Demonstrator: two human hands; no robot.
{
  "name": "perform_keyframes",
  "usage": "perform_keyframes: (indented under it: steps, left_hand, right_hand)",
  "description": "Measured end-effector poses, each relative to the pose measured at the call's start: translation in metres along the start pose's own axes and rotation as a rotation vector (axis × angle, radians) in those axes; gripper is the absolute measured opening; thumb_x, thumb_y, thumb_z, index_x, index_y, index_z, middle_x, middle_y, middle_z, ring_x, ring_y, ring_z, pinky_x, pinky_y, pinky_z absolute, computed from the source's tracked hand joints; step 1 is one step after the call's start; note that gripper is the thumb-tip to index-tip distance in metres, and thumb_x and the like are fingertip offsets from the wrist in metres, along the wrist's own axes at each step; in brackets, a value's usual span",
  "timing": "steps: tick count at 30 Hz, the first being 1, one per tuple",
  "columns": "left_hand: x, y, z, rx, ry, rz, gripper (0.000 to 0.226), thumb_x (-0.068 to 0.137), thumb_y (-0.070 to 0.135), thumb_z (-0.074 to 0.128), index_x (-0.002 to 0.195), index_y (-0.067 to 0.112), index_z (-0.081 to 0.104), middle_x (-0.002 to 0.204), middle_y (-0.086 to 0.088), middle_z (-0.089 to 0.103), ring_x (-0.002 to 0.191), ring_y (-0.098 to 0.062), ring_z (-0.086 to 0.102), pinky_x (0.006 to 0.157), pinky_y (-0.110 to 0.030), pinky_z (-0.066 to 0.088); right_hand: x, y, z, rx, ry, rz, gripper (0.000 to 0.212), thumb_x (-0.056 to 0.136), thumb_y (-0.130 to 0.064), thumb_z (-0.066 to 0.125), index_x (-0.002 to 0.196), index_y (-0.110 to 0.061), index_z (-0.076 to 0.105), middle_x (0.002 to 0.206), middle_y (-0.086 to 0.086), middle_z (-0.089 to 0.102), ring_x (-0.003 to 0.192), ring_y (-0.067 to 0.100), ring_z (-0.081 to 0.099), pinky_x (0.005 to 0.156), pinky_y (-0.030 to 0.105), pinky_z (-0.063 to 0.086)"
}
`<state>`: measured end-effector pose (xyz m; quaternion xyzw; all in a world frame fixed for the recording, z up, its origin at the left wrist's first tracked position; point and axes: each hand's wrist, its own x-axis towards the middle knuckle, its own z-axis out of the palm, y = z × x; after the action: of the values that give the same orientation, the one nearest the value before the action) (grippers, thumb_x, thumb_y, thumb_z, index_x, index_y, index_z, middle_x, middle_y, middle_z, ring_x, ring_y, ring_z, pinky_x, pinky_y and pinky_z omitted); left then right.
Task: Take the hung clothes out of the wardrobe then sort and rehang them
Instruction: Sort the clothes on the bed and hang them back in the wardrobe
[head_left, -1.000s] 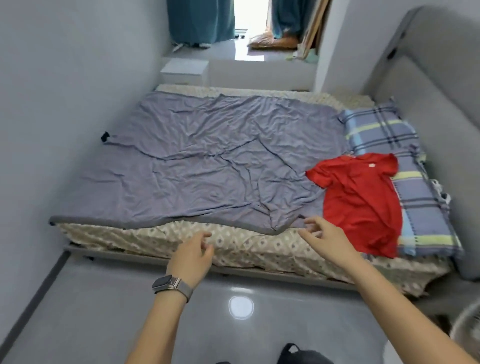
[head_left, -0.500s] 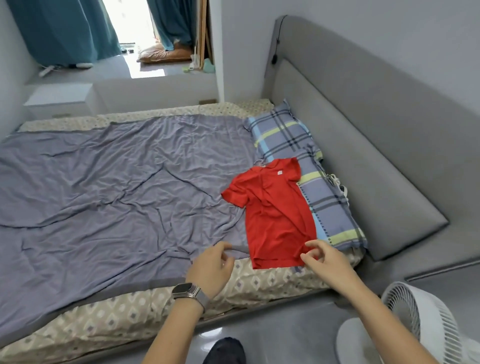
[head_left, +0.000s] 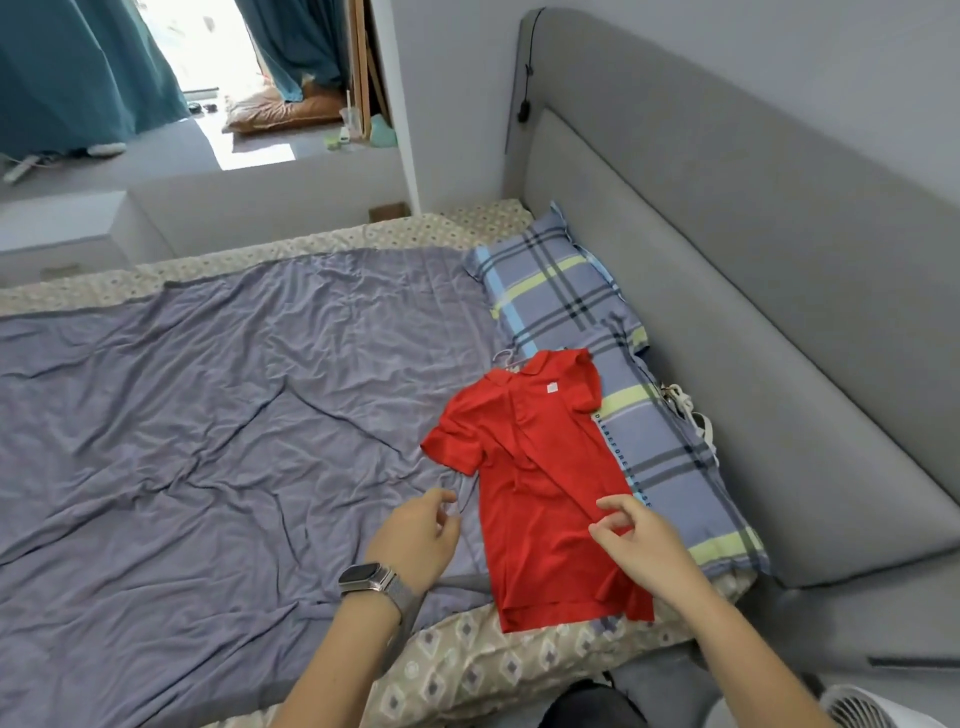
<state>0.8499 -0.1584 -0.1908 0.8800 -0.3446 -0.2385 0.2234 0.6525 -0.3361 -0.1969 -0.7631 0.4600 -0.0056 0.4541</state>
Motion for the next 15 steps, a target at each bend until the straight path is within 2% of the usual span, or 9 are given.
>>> perform_keyframes:
  steps: [2, 6, 9, 12, 15]
  left_hand:
    - [0.02, 0.008, 0.004, 0.016, -0.024, -0.011, 0.031, 0.093, 0.03, 0.048, 0.123, 0.024, 0.052, 0.103, 0.004, 0.064, 0.095, -0.014, 0.06, 0.082, -0.031, 0.049]
    - [0.057, 0.035, 0.021, 0.068, -0.109, 0.002, 0.033, 0.094, 0.03, 0.048, 0.126, 0.024, 0.049, 0.106, 0.002, 0.062, 0.097, -0.015, 0.059, 0.083, -0.027, 0.046]
    - [0.087, 0.062, 0.035, 0.027, -0.064, -0.027, 0.032, 0.092, 0.03, 0.05, 0.124, 0.022, 0.052, 0.104, 0.003, 0.061, 0.093, -0.012, 0.058, 0.085, -0.025, 0.045]
    - [0.12, 0.091, 0.047, -0.024, -0.002, -0.057, 0.03, 0.09, 0.026, 0.053, 0.119, 0.02, 0.056, 0.093, 0.007, 0.061, 0.088, -0.01, 0.057, 0.084, -0.023, 0.044]
    - [0.15, 0.111, 0.059, -0.083, 0.035, -0.097, 0.027, 0.089, 0.023, 0.056, 0.116, 0.02, 0.058, 0.086, 0.011, 0.059, 0.087, -0.01, 0.058, 0.087, -0.028, 0.044]
  right_hand:
    - [0.025, -0.001, -0.01, 0.002, -0.014, 0.004, 0.025, 0.086, -0.028, 0.065, 0.11, -0.029, 0.057, 0.082, -0.014, 0.067, 0.083, -0.001, 0.057, 0.07, 0.015, 0.039]
    - [0.079, 0.005, -0.04, -0.007, -0.035, 0.01, 0.028, 0.086, -0.028, 0.064, 0.113, -0.024, 0.058, 0.086, -0.013, 0.066, 0.094, 0.006, 0.057, 0.086, 0.025, 0.044]
    - [0.119, 0.009, -0.073, -0.021, -0.087, 0.01, 0.028, 0.089, -0.03, 0.06, 0.117, -0.024, 0.055, 0.09, -0.015, 0.061, 0.095, 0.007, 0.056, 0.079, 0.023, 0.042]
    - [0.165, 0.012, -0.106, -0.044, -0.127, 0.005, 0.03, 0.091, -0.029, 0.058, 0.12, -0.023, 0.053, 0.094, -0.015, 0.059, 0.091, 0.007, 0.057, 0.07, 0.02, 0.042]
    - [0.21, 0.016, -0.128, -0.091, -0.151, -0.011, 0.032, 0.089, -0.025, 0.059, 0.121, -0.021, 0.055, 0.093, -0.014, 0.06, 0.097, 0.01, 0.056, 0.078, 0.024, 0.04]
